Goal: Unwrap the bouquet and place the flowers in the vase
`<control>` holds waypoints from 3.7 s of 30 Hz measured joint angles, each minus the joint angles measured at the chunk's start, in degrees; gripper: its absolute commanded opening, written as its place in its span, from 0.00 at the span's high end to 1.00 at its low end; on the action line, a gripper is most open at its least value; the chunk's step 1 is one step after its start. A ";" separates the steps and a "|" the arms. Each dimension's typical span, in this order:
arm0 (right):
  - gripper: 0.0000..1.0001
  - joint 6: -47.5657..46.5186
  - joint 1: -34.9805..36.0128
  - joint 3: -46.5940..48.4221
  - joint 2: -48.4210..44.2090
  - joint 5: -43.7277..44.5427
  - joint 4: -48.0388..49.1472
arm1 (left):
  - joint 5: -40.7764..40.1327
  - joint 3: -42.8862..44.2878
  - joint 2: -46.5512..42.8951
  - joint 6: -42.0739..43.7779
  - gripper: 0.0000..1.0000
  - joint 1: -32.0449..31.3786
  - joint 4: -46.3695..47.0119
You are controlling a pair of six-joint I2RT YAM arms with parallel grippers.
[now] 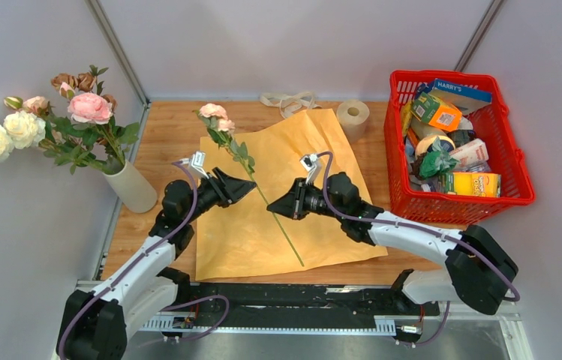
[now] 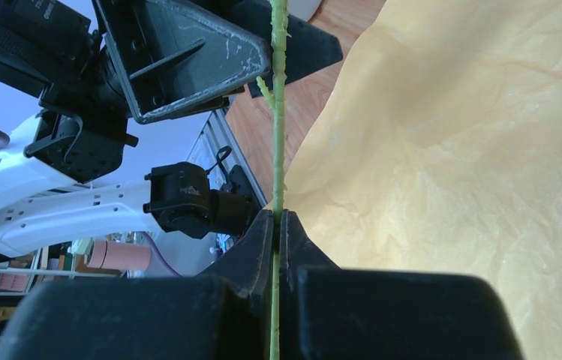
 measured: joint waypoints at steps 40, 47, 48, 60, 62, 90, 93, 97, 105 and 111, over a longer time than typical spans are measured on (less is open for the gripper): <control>0.00 -9.94 1.90 -0.46 -1.77 10.88 -9.79 | -50.18 29.18 -31.82 59.17 1.00 -0.85 -29.66; 0.00 -12.35 1.66 -1.33 -7.02 14.47 -11.32 | -57.77 28.76 -32.57 73.48 1.00 -0.85 -19.87; 0.00 -12.66 1.55 -1.33 -7.04 14.67 -11.52 | -58.05 28.20 -32.63 75.97 1.00 -0.85 -17.40; 0.00 -14.14 0.26 -2.19 -7.37 14.64 -12.48 | -62.03 22.36 -26.82 91.67 1.00 -0.85 0.87; 0.00 -14.32 -0.04 -2.27 -7.80 14.64 -12.90 | -61.92 22.38 -24.57 92.19 1.00 -0.85 2.75; 0.00 -18.80 -3.15 -4.02 -13.27 14.67 -14.21 | -53.24 26.67 -10.60 83.47 1.00 16.83 5.73; 0.00 -19.08 -3.45 -4.02 -13.27 14.64 -14.21 | -53.53 24.15 -10.86 81.77 1.00 18.58 6.56; 0.00 -19.30 -3.61 -4.02 -13.27 14.60 -14.23 | -54.60 20.02 -10.88 77.48 0.98 21.38 5.35; 0.00 -19.54 -4.22 -4.02 -13.27 14.43 -14.40 | -59.67 19.67 -11.02 67.43 0.52 22.45 -7.87; 0.00 -19.56 -4.22 -4.00 -13.40 13.40 -15.21 | -63.25 21.97 -12.48 58.25 0.39 22.53 -24.57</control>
